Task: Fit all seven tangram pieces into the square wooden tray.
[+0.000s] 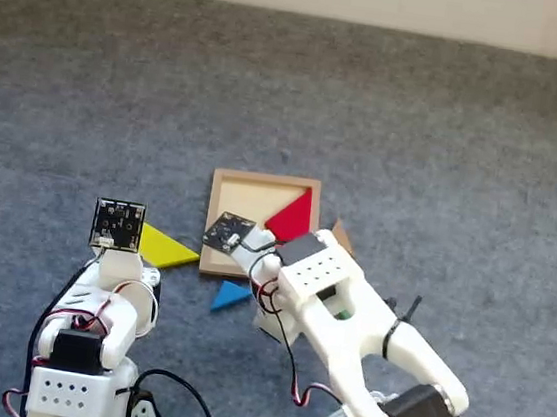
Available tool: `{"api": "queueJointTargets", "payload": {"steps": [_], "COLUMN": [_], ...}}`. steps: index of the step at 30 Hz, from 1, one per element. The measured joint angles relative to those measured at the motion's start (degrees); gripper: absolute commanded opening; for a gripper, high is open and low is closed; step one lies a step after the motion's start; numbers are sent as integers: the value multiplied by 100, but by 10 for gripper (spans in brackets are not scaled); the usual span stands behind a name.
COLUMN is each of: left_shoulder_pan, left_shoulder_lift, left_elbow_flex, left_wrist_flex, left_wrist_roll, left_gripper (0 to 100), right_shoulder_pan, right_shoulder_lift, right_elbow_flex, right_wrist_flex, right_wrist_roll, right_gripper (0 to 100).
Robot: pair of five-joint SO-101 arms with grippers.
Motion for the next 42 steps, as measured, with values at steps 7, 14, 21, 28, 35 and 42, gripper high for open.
{"api": "queueJointTargets", "payload": {"steps": [7,14,21,28,35,42], "left_shoulder_pan": [0,0,0,0,0,0], "left_shoulder_lift": [0,0,0,0,0,0], "left_elbow_flex": [0,0,0,0,0,0], "left_wrist_flex": [0,0,0,0,0,0], "left_wrist_roll": [0,0,0,0,0,0], "left_gripper": [10,10,10,10,10,10], "right_shoulder_pan": [-114,-607,-809,-774,-633,-633], "right_shoulder_lift": [-97,26,79,589,651,651], "right_elbow_flex": [0,0,26,264,264,255], "right_wrist_flex": [18,-44,-325,-800,-826,-826], "right_wrist_roll": [-352,-809,-932,-932,-1108,-1609], "right_gripper": [295,302,300,300,300,300]}}
